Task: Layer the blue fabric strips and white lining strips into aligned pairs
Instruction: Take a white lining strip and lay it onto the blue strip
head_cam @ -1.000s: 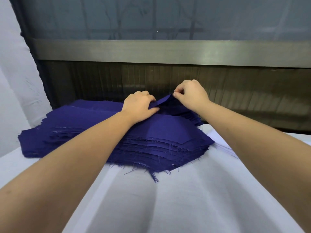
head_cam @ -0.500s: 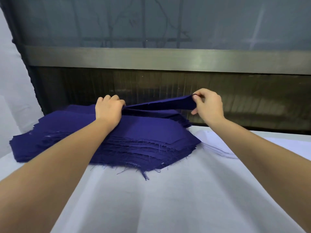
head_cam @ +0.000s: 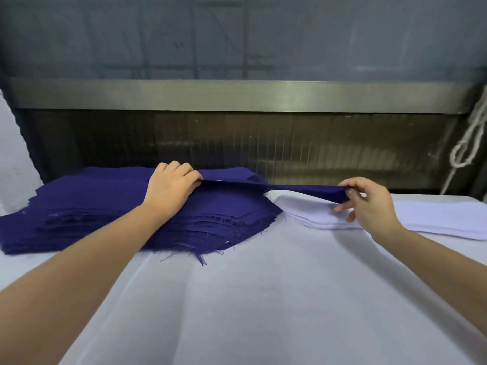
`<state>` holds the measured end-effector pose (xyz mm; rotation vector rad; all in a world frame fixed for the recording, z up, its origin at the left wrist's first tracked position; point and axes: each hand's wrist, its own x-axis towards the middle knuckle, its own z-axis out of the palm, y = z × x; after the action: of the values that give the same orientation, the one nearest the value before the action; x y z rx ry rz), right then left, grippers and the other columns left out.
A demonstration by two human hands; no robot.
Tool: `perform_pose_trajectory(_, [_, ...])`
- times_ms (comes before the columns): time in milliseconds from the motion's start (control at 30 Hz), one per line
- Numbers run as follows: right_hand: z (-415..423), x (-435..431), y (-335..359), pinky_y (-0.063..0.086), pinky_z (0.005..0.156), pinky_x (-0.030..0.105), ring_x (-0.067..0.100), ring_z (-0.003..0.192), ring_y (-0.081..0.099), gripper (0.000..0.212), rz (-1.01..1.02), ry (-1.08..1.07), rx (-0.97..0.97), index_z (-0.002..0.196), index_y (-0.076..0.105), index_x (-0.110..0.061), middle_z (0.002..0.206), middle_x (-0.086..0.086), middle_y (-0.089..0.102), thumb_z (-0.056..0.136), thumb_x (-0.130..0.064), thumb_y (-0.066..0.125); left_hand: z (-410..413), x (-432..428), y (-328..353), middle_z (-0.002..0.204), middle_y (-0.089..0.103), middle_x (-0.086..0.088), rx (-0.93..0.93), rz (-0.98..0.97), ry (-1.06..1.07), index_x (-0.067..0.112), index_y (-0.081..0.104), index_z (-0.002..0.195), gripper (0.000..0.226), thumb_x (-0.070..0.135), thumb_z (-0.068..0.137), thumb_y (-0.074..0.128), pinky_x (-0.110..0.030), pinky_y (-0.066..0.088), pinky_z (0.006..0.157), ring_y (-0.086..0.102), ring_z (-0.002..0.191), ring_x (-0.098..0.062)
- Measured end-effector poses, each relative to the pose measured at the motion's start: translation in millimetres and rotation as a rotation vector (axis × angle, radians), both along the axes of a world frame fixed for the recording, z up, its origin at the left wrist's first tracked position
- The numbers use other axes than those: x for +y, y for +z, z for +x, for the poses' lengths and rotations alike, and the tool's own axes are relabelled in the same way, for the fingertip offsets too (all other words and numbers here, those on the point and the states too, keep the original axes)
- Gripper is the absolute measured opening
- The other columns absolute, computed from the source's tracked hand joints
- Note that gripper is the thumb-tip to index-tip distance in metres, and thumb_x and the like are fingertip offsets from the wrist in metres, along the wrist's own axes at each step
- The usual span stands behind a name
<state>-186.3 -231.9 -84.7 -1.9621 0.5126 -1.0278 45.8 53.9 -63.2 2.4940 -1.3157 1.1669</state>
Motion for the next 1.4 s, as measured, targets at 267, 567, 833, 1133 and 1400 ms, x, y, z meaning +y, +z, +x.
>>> perform_pose_trajectory(267, [-33, -16, -18, 0.052, 0.051, 0.014, 0.002, 0.054, 0.064, 0.03, 0.011, -0.06, 0.03, 0.088, 0.062, -0.007, 0.079, 0.01, 0.062, 0.091, 0.009, 0.037, -31, -5, 9, 0.078, 0.066, -0.01, -0.177, 0.014, -0.196, 0.009, 0.072, 0.084, 0.004, 0.011, 0.083, 0.069, -0.039, 0.045, 0.062, 0.06, 0.067, -0.031])
perform_pose_trajectory(567, [-72, -35, -15, 0.051, 0.071, 0.029, 0.028, 0.071, 0.063, 0.036, 0.012, -0.152, 0.11, 0.068, 0.062, -0.013, 0.072, 0.011, 0.065, 0.086, 0.007, 0.038, -72, -14, -11, 0.075, 0.064, -0.005, -0.236, 0.162, -0.313, 0.012, 0.072, 0.087, 0.007, 0.015, 0.085, 0.065, -0.033, 0.046, 0.058, 0.058, 0.062, -0.026])
perform_pose_trajectory(833, [-99, -37, -13, 0.04, 0.061, 0.033, 0.03, 0.068, 0.055, 0.028, -0.206, -0.256, 0.381, 0.062, 0.06, -0.003, 0.065, 0.012, 0.062, 0.087, -0.014, 0.05, -103, -25, -29, 0.068, 0.061, -0.001, -0.183, 0.251, -0.449, 0.015, 0.073, 0.086, 0.016, 0.013, 0.071, 0.079, -0.028, 0.047, 0.053, 0.055, 0.055, -0.022])
perform_pose_trajectory(1133, [-109, -50, 1, 0.038, 0.065, 0.028, 0.025, 0.079, 0.052, 0.018, -0.303, -0.301, 0.839, 0.067, 0.056, -0.013, 0.081, 0.009, 0.061, 0.078, 0.001, 0.055, -120, -31, -30, 0.094, 0.055, 0.019, 0.496, 0.304, -0.502, 0.028, 0.064, 0.113, 0.024, 0.037, 0.094, 0.052, -0.009, 0.036, 0.074, 0.053, 0.084, 0.001])
perform_pose_trajectory(1400, [-110, -44, 0, 0.038, 0.073, 0.03, 0.025, 0.104, 0.043, 0.025, -0.749, -0.51, 1.076, 0.107, 0.061, -0.021, 0.109, 0.003, 0.046, 0.086, -0.014, 0.051, -124, -43, -29, 0.09, 0.055, 0.018, 0.51, 0.295, -0.372, 0.034, 0.058, 0.117, 0.023, 0.036, 0.095, 0.05, -0.02, 0.041, 0.069, 0.047, 0.073, 0.001])
